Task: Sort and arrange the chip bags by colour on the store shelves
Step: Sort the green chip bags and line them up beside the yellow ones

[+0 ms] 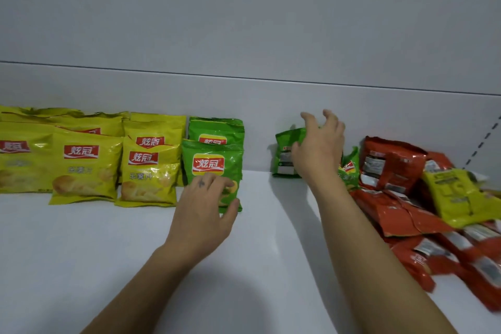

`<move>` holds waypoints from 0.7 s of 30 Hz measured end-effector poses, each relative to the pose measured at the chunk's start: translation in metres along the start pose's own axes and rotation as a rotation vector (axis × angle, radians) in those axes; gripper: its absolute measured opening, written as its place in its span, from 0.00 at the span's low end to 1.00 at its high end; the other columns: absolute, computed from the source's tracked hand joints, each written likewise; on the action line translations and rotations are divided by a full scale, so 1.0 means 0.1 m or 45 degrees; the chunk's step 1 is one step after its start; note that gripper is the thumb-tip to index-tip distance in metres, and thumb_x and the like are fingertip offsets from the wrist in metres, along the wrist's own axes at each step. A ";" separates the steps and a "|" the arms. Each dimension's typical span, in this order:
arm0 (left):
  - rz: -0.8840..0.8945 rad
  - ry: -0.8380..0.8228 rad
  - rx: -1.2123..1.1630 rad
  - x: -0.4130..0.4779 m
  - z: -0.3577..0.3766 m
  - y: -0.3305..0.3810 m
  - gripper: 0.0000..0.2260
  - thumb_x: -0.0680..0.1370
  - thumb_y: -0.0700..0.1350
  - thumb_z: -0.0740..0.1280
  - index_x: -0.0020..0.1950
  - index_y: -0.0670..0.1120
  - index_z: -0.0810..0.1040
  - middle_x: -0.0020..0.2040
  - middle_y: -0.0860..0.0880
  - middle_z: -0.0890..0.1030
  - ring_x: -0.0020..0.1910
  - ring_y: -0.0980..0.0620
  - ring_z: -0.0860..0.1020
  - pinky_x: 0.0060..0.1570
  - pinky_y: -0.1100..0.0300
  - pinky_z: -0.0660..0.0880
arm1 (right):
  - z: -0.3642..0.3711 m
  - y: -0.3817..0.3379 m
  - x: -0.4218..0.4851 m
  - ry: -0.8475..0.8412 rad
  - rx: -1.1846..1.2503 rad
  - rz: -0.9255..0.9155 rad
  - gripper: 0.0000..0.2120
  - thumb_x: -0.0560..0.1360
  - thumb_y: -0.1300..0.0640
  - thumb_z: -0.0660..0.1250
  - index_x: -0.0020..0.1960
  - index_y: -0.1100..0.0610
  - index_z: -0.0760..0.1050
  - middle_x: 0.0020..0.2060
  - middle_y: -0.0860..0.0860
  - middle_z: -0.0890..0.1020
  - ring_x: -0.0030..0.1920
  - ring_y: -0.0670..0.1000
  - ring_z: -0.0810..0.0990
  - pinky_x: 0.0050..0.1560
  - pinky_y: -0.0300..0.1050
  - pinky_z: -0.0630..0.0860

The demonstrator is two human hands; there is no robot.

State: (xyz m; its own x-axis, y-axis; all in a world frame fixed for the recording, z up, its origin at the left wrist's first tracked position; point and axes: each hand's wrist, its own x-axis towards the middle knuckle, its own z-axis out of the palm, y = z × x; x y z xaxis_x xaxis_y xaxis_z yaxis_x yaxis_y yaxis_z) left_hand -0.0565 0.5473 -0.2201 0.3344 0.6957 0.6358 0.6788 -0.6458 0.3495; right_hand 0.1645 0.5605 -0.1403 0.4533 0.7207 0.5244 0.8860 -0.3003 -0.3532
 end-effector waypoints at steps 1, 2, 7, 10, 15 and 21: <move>0.014 -0.018 0.001 0.04 0.02 0.02 0.11 0.72 0.49 0.68 0.52 0.48 0.77 0.48 0.52 0.77 0.47 0.50 0.73 0.44 0.54 0.72 | 0.01 -0.01 0.05 -0.064 -0.072 -0.017 0.28 0.72 0.57 0.69 0.70 0.50 0.67 0.73 0.59 0.59 0.72 0.59 0.57 0.69 0.53 0.60; 0.020 -0.032 -0.003 0.07 0.03 0.05 0.11 0.72 0.49 0.69 0.52 0.49 0.76 0.48 0.52 0.76 0.47 0.50 0.73 0.44 0.55 0.72 | 0.03 -0.02 0.09 -0.119 -0.135 -0.039 0.25 0.72 0.56 0.69 0.68 0.50 0.69 0.72 0.59 0.59 0.71 0.60 0.57 0.69 0.53 0.60; 0.020 -0.055 -0.089 0.15 0.07 0.13 0.11 0.74 0.48 0.69 0.55 0.50 0.76 0.50 0.54 0.75 0.48 0.53 0.72 0.43 0.57 0.72 | 0.07 -0.03 0.10 -0.078 -0.174 -0.104 0.16 0.73 0.60 0.68 0.60 0.53 0.78 0.65 0.56 0.69 0.65 0.58 0.63 0.64 0.51 0.62; -0.122 -0.052 -0.279 0.17 0.04 0.18 0.10 0.75 0.48 0.69 0.55 0.51 0.76 0.48 0.57 0.75 0.43 0.58 0.73 0.41 0.61 0.72 | -0.07 0.01 0.09 0.020 0.067 -0.174 0.12 0.75 0.63 0.66 0.55 0.52 0.80 0.62 0.52 0.74 0.64 0.55 0.66 0.61 0.48 0.66; -0.542 -0.129 -0.842 0.22 -0.03 0.35 0.07 0.79 0.54 0.64 0.49 0.51 0.76 0.41 0.53 0.81 0.35 0.57 0.81 0.37 0.56 0.78 | -0.41 0.00 0.01 0.122 0.635 -0.225 0.17 0.72 0.69 0.63 0.35 0.49 0.79 0.53 0.48 0.76 0.57 0.47 0.75 0.58 0.40 0.71; -0.816 -0.456 -1.059 0.21 0.07 0.63 0.20 0.77 0.63 0.59 0.54 0.47 0.71 0.48 0.48 0.80 0.40 0.50 0.83 0.29 0.55 0.78 | -0.43 0.05 -0.31 -0.191 1.786 0.283 0.15 0.62 0.68 0.60 0.25 0.51 0.76 0.54 0.52 0.80 0.52 0.56 0.80 0.50 0.56 0.78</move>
State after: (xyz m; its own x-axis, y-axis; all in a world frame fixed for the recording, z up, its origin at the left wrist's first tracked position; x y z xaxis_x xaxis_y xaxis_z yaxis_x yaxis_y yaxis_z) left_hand -0.0019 0.5235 -0.1895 0.3396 0.9404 -0.0167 0.1880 -0.0504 0.9809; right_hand 0.1594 0.5094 -0.1250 0.4747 0.8262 0.3035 -0.0686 0.3785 -0.9231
